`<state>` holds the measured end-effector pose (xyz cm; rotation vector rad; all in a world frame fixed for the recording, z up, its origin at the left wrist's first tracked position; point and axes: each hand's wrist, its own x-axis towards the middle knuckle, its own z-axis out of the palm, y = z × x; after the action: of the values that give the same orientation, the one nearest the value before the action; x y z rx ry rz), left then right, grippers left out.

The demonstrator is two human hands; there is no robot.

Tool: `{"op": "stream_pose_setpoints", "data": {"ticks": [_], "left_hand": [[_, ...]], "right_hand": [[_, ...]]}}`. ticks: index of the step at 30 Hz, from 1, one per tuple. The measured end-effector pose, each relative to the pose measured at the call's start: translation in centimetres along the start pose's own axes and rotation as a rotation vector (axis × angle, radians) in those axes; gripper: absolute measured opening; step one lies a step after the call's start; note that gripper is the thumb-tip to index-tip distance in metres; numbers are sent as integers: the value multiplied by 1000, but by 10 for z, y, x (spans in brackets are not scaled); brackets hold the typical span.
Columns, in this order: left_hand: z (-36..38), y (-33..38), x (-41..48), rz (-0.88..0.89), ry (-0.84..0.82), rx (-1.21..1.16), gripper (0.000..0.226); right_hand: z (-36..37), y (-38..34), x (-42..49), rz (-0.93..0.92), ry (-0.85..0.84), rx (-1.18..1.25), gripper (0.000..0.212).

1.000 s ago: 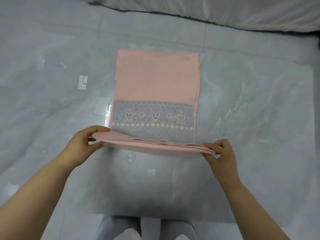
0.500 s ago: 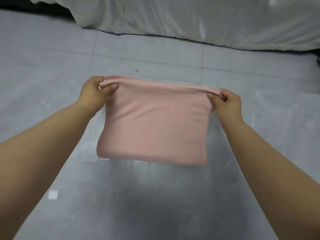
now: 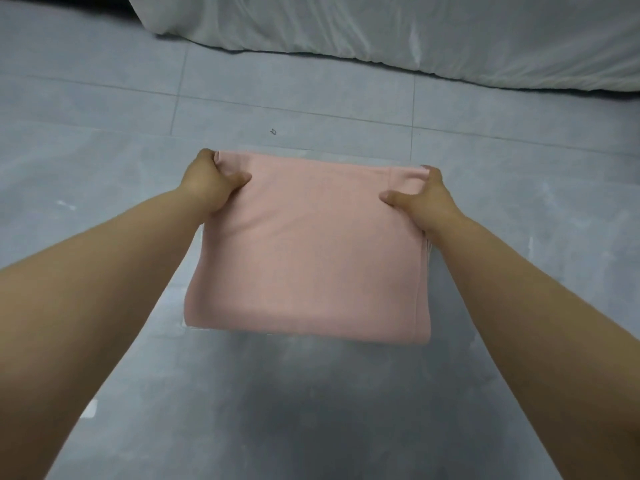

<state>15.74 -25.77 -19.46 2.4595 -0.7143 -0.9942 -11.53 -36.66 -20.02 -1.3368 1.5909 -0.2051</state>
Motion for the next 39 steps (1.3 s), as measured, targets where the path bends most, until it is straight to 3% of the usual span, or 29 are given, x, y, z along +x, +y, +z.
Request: {"op": "stream_pose_setpoints", "data": {"ticks": [3, 5, 9, 13, 16, 19, 23, 26, 29, 33, 37, 39], "left_hand": [[-13, -6, -1, -1, -56, 15, 35], [-23, -10, -2, 39, -86, -7, 35], [-44, 3, -24, 181, -139, -87, 32], [-76, 31, -56, 304, -60, -223, 15], [-109, 45, -84, 404, -33, -396, 20], [-131, 41, -112, 463, -2, -411, 25], [-128, -1, -142, 545, -43, -302, 43], [-101, -51, -166, 694, -43, -78, 18], [-55, -119, -196, 788, -115, 128, 22], [4, -202, -244, 775, -233, 388, 35], [11, -225, -267, 742, -241, 496, 52], [4, -214, -264, 725, -218, 457, 46]], "right_hand": [[-4, 1, -9, -82, 2, 48, 33], [-10, 2, -17, -142, -9, 44, 25], [-29, -17, -38, -208, -8, 36, 28], [-53, -59, -70, -343, 70, 128, 36], [-73, -84, -103, -475, 71, 221, 40], [-88, -86, -137, -575, 68, 239, 39], [-80, -33, -179, -637, 119, 60, 46], [-61, 32, -210, -675, 168, -113, 40], [-41, 112, -242, -619, 89, -307, 29], [-14, 201, -281, -448, -77, -493, 33], [6, 212, -294, -460, -21, -601, 51], [14, 196, -287, -523, 80, -543, 49]]}}
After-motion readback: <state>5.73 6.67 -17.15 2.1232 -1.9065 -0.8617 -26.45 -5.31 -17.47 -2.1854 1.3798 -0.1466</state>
